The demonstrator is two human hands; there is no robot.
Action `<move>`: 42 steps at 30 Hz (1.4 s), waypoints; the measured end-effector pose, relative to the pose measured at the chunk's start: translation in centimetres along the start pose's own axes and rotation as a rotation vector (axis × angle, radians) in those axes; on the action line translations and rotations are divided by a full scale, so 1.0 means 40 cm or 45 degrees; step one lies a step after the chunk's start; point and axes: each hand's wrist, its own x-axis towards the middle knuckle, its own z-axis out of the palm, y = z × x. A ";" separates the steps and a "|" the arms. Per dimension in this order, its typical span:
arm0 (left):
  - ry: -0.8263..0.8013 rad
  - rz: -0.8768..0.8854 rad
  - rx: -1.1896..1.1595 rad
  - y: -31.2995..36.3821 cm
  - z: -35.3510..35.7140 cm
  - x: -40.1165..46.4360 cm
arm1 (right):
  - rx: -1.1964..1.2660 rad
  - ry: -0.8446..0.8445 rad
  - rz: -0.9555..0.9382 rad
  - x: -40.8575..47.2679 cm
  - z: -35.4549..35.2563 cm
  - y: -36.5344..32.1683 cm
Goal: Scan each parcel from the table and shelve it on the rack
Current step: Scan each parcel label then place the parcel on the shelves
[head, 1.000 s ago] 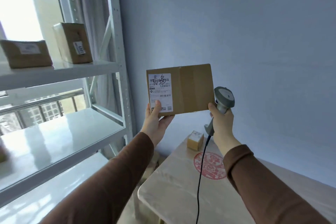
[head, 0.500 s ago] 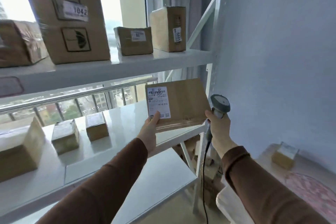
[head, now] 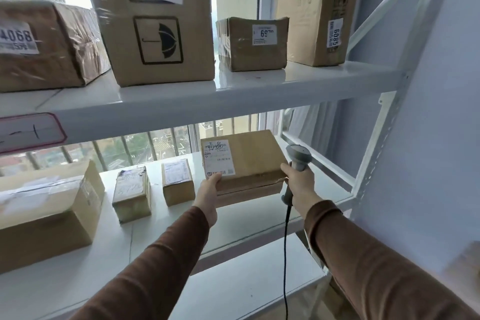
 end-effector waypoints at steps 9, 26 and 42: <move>0.026 -0.022 -0.004 -0.069 -0.064 0.285 | -0.078 -0.109 0.081 0.179 0.124 0.046; 0.177 0.010 0.023 -0.010 0.014 0.182 | -0.146 -0.146 -0.061 0.208 0.124 0.057; -0.720 -0.114 0.286 -0.309 0.540 -0.214 | 0.030 0.355 -0.025 -0.105 -0.566 0.072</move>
